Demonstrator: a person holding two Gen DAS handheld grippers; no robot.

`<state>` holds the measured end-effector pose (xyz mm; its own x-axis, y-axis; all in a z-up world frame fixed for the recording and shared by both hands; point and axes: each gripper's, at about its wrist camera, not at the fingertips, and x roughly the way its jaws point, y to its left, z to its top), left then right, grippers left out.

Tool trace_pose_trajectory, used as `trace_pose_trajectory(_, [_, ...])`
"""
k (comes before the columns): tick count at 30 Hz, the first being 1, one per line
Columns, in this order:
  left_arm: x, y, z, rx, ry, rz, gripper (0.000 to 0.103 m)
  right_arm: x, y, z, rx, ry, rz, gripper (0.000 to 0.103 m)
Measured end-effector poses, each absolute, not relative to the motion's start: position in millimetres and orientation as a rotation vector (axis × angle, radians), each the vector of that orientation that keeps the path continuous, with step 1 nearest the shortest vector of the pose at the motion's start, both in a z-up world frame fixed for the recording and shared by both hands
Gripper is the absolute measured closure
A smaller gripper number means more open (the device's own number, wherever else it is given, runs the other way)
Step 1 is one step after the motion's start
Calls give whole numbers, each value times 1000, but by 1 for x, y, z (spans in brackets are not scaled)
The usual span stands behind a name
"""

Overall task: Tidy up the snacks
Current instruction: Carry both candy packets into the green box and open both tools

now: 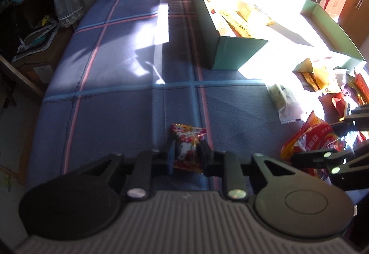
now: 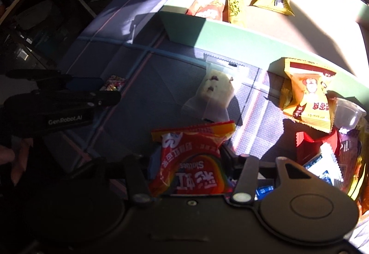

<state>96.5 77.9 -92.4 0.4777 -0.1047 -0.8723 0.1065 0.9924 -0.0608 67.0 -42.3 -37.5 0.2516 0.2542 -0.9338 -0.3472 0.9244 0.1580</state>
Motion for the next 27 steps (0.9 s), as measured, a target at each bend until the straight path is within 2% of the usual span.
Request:
trace_pose_trajectory(9, [89, 80, -62, -38, 1029, -151, 85, 68, -63, -13, 16, 1217, 443, 60])
trace_pose_trajectory(14, [96, 69, -26, -52, 969, -207, 85, 79, -86, 24, 100, 1137, 459, 60])
trace_pose_trajectory(21, [148, 20, 3, -24, 895, -305, 85, 135, -130, 52, 200, 1038, 338, 60])
trace_pose_trajectory(27, [204, -28, -10, 12, 926, -355, 84, 189, -154, 42, 286, 1046, 259, 59])
